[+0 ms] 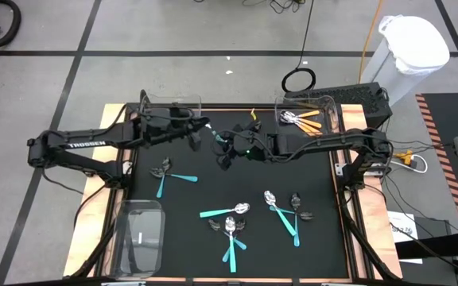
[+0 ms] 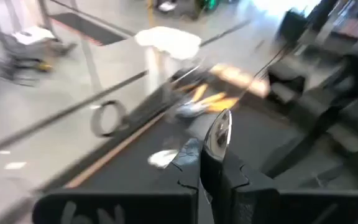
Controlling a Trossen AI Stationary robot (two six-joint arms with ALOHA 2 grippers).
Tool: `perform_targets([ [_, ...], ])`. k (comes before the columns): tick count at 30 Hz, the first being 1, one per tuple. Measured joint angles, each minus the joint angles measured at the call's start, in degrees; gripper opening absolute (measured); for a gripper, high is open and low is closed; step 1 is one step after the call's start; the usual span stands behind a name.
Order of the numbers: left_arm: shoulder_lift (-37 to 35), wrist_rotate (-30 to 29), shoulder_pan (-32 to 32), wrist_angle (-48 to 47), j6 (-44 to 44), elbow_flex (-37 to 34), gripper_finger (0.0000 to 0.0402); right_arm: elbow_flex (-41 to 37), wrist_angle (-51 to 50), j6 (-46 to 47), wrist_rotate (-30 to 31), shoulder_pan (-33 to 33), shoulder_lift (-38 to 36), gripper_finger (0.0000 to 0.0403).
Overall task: Sort silverware by color (type)
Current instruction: Put the light blue spoon into the top left transparent bin
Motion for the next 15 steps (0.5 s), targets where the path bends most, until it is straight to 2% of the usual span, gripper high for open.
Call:
perform_targets([
  [4,0.4,-4.4,1.8,-14.3,12.4,5.9,0.0006,0.0,-1.8,2.7,-3.2,-1.0,-1.5,0.0112],
  [8,2.5,-9.4,6.0,-26.8,20.0,11.7,0.0005,0.0,-5.0,2.8,-4.6,-2.6,-2.7,0.0122],
  [12,5.1,-11.8,10.6,-32.3,28.0,16.7,0.0005,0.0,-7.4,2.7,-6.4,-4.8,-3.7,0.0125],
  [15,8.3,-12.2,14.7,-37.0,32.9,17.9,0.0008,0.0,-9.1,3.1,-7.9,-6.0,-3.7,0.0125],
])
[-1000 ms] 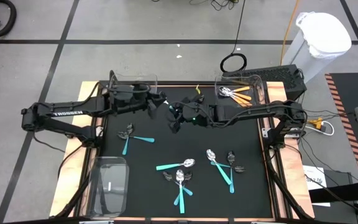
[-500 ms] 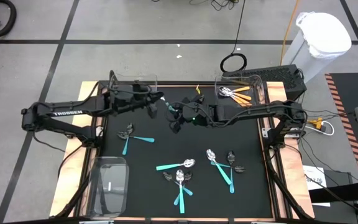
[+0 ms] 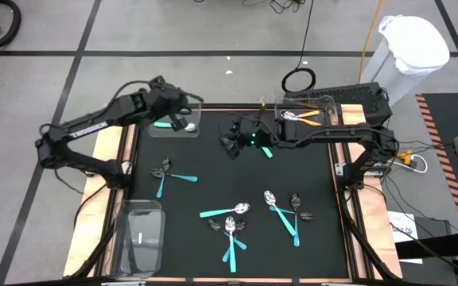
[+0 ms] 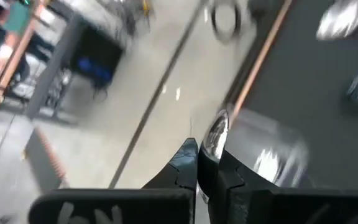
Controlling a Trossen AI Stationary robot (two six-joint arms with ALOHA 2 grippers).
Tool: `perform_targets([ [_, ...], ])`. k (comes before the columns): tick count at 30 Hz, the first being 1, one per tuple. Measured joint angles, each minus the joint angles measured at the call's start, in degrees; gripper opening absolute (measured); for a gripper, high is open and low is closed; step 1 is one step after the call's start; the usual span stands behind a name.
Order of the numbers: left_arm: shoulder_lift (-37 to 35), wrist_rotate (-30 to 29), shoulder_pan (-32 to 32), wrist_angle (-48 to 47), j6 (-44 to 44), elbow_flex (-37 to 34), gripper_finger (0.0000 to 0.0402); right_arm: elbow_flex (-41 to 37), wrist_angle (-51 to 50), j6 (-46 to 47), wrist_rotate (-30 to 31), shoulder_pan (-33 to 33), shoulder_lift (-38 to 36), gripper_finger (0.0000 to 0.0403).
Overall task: Sort silverware by color (type)
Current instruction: Put the light blue spoon into the top left transparent bin
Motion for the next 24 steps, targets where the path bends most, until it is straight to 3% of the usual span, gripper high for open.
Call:
perform_targets([
  [6,8.3,-0.3,6.5,-5.6,4.9,-1.1,0.001,0.0,-3.7,-2.2,-5.0,-0.9,0.4,0.0125],
  [10,13.3,-3.8,8.5,-3.3,5.4,-1.1,0.002,0.0,-6.1,-3.1,-5.9,-0.8,0.4,0.0125],
  [17,17.5,-6.0,9.5,-2.0,6.3,-1.1,0.0121,0.0,-6.7,-2.5,-5.8,-0.7,0.4,0.0126],
  [21,17.3,-6.9,9.1,-3.3,-0.7,-0.4,0.018,0.0,-6.7,-2.6,-5.7,-0.7,0.4,0.0126],
  [24,15.3,-3.7,8.8,-4.9,-8.3,1.2,0.0202,0.0,-6.7,-3.1,-5.8,-0.7,0.4,0.0126],
])
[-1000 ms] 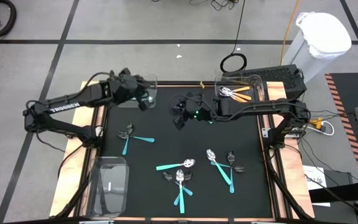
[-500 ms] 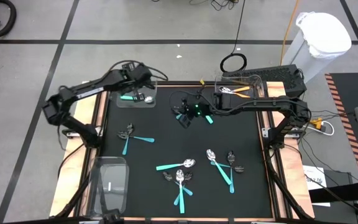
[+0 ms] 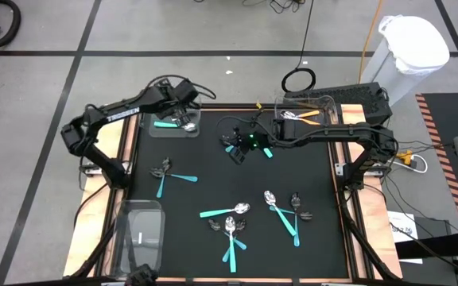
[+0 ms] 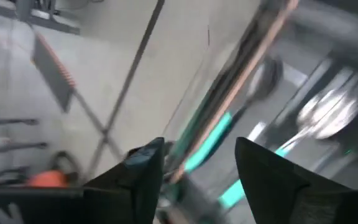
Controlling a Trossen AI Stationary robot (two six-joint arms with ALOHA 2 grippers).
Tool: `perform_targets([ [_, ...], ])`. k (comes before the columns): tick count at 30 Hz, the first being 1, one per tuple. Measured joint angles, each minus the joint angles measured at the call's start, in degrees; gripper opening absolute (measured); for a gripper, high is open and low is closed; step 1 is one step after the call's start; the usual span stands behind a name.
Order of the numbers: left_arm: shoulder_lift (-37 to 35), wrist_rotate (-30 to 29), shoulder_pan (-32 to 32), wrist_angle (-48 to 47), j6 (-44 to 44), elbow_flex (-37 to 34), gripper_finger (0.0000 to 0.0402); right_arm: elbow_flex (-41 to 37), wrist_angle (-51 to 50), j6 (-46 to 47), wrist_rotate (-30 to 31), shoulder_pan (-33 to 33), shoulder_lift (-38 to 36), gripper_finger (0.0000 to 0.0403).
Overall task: Sort silverware by color (type)
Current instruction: Put the light blue spoon into the top left transparent bin
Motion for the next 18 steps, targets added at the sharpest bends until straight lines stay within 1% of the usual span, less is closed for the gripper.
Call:
perform_targets([
  [3,-3.7,8.3,-0.3,0.5,-5.9,0.5,0.0206,0.0,0.5,-0.1,-0.1,0.2,0.0,0.0126],
  [7,-9.0,19.8,-1.8,2.7,-13.6,0.5,0.0197,0.0,0.4,-2.0,0.0,0.2,0.0,0.0126],
  [10,-11.3,27.9,-4.5,4.5,-15.6,0.5,0.0183,0.0,0.4,-2.6,0.0,0.2,0.0,0.0126],
  [12,-11.6,32.0,-7.5,5.3,-15.4,0.5,0.0173,0.0,0.0,0.6,0.2,0.2,0.0,0.0126],
  [15,-11.6,36.6,-12.9,5.9,-14.8,-0.3,0.0158,0.0,-2.9,5.0,0.0,0.2,-0.6,0.0126],
  [18,-11.5,39.6,-18.8,12.4,-14.6,-4.9,0.015,0.0,-7.6,6.0,0.0,0.6,-2.2,0.0126],
])
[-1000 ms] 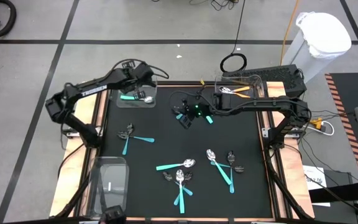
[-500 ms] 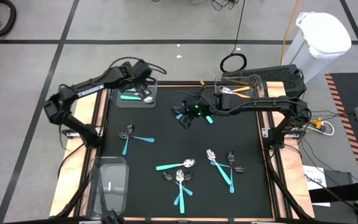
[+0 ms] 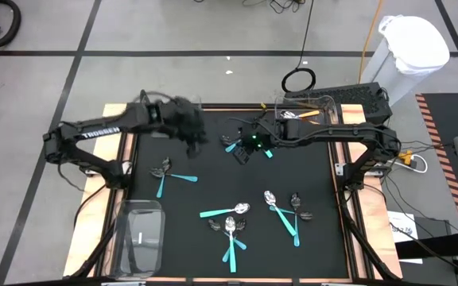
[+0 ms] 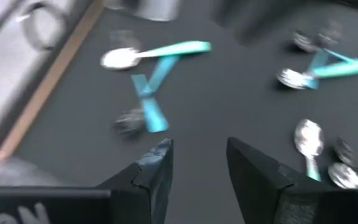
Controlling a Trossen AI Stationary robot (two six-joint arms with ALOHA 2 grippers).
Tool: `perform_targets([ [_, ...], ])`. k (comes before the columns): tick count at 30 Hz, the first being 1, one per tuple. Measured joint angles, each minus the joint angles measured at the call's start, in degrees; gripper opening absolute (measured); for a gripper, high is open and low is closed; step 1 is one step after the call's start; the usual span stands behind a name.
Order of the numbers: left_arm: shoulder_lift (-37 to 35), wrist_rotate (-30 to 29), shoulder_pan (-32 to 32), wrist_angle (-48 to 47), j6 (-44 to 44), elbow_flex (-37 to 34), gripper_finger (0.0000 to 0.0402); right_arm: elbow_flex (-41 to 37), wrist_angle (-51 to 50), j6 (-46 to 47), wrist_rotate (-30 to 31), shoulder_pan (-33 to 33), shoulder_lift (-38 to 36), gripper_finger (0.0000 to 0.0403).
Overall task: Sort silverware by color (type)
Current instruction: Put the light blue spoon into the top left transparent bin
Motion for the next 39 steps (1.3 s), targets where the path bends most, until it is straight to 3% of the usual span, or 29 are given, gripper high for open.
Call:
perform_targets([
  [8,1.2,0.6,-11.0,18.9,-0.4,-12.8,0.0148,0.0,-12.0,6.3,2.1,0.2,-3.2,0.0125],
  [11,2.3,1.0,-14.0,27.5,-0.4,-15.9,0.0148,0.0,-13.8,9.1,3.2,0.6,-3.1,0.0125],
  [15,4.9,0.9,-16.9,31.4,-0.5,-17.6,0.0148,0.0,-13.7,14.6,3.0,1.8,-2.8,0.0125],
  [23,11.7,0.4,-21.2,33.3,-2.5,-18.0,0.0148,0.0,-15.9,26.4,3.3,7.9,-2.8,0.0125],
  [31,16.4,1.1,-24.9,32.8,-13.6,-18.0,0.0148,0.0,-24.1,41.7,9.2,18.1,-2.8,0.0125],
  [36,16.3,1.3,-26.8,33.0,-14.1,-18.0,0.0148,0.0,-28.7,45.5,11.9,22.2,-2.8,0.0125],
  [39,16.3,-1.8,-27.7,33.4,-14.0,-18.0,0.0148,0.0,-31.9,45.6,12.0,22.5,-2.8,0.0125],
])
